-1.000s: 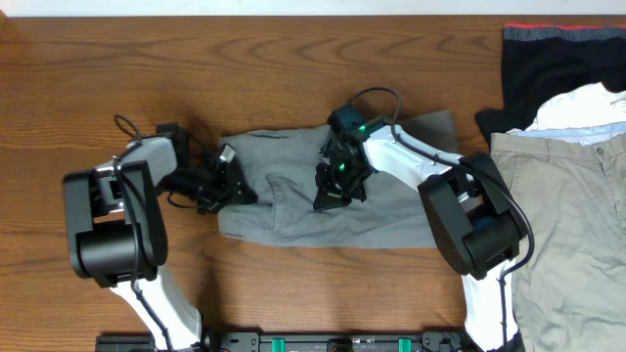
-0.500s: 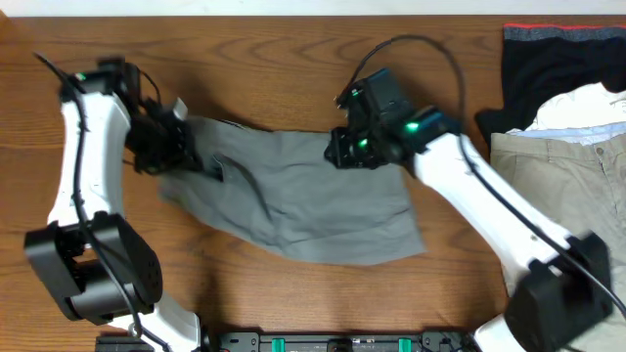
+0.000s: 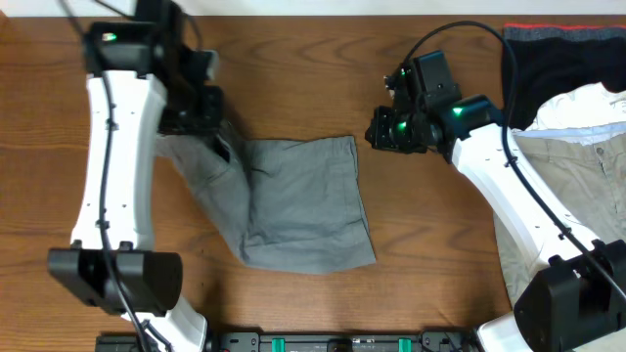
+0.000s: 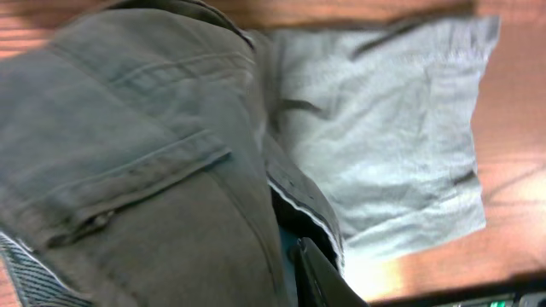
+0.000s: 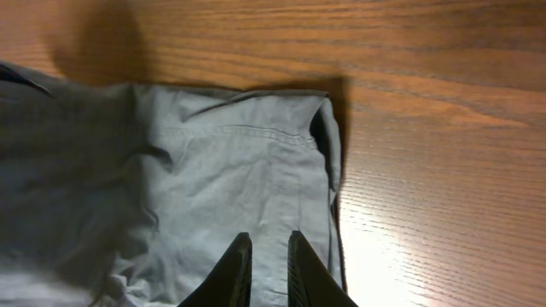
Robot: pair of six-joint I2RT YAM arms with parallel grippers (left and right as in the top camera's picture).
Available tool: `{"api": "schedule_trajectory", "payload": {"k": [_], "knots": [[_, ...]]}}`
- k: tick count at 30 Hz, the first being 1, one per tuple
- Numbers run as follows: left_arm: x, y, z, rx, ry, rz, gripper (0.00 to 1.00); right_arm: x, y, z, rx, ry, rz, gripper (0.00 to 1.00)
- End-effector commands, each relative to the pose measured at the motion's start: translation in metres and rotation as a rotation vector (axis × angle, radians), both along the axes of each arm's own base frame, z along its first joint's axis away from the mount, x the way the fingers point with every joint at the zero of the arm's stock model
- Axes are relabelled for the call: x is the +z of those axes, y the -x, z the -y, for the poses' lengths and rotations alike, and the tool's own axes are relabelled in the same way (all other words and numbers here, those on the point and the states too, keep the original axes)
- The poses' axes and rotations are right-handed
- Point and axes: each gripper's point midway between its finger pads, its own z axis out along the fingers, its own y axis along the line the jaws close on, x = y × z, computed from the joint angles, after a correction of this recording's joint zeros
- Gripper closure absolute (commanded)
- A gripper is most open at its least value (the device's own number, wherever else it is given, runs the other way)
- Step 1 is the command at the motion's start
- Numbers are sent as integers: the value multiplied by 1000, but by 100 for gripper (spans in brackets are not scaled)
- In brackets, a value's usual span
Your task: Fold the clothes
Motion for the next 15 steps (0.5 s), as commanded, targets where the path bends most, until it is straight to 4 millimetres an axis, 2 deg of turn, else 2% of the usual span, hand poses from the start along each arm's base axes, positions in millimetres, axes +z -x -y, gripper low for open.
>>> {"api": "schedule_trajectory", "payload": {"k": [1, 8, 12, 15], "knots": [[-24, 2, 14, -20, -36, -87, 81, -2, -3, 8, -26, 9, -8, 86], [-59, 11, 61, -108, -65, -212, 81, -3, -5, 12, -31, 25, -1, 86], [-69, 16, 83, -122, -78, -240, 81, -3, -6, 16, -44, 35, 2, 86], [-72, 20, 95, -100, -85, -246, 81, -6, -10, 31, -84, 75, 2, 86]]}}
